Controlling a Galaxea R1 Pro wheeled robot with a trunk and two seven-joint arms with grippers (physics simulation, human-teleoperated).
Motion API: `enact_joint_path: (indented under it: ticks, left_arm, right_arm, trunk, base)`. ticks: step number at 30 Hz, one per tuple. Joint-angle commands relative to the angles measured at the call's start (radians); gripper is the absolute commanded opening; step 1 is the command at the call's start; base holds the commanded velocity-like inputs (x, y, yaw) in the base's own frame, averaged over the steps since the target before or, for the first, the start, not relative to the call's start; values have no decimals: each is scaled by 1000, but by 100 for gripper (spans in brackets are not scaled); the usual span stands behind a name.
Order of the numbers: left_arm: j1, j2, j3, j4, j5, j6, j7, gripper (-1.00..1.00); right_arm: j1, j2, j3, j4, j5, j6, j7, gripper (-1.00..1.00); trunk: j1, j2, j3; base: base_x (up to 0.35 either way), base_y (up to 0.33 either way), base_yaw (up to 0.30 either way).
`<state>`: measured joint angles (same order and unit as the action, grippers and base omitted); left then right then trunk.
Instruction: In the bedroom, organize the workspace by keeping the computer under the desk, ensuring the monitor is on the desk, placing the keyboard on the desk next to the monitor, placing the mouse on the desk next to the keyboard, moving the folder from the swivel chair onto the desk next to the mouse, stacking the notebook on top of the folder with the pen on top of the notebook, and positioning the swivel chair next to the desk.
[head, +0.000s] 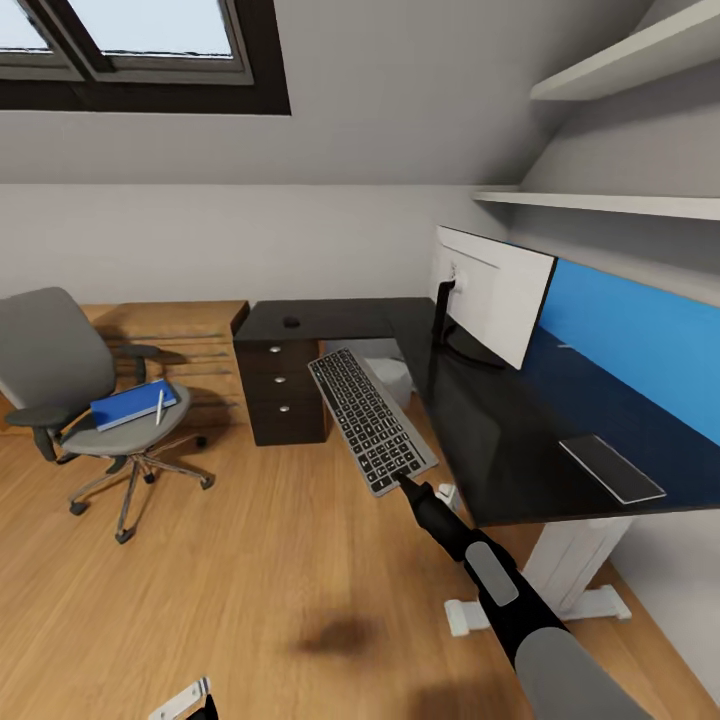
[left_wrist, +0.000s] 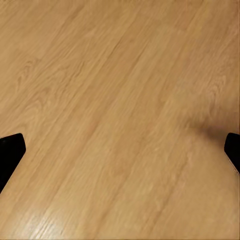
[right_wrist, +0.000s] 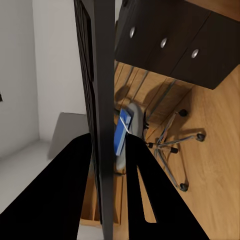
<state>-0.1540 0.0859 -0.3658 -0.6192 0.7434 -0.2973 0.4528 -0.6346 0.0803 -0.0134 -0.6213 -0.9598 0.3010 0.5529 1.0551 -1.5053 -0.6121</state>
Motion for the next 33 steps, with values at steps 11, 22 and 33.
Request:
enact_joint_path:
  ticks: [11, 22, 33]
  left_arm:
    - [-1, 2, -8, -1, 10, -6, 6, 100]
    - [-1, 2, -8, -1, 10, -6, 6, 100]
    - [-1, 2, -8, -1, 10, -6, 7, 100]
  right_arm:
    - [0, 1, -2, 0, -17, 12, 3, -100]
    - [0, 1, -2, 0, -16, 11, 3, -100]
    - [-1, 1, -2, -2, -16, 6, 4, -100]
  trunk:
    - [0, 0, -1]
    - [0, 0, -1]
    - [0, 0, -1]
  base:
    - [287, 184, 0]
    - [259, 249, 0]
    - [259, 231, 0]
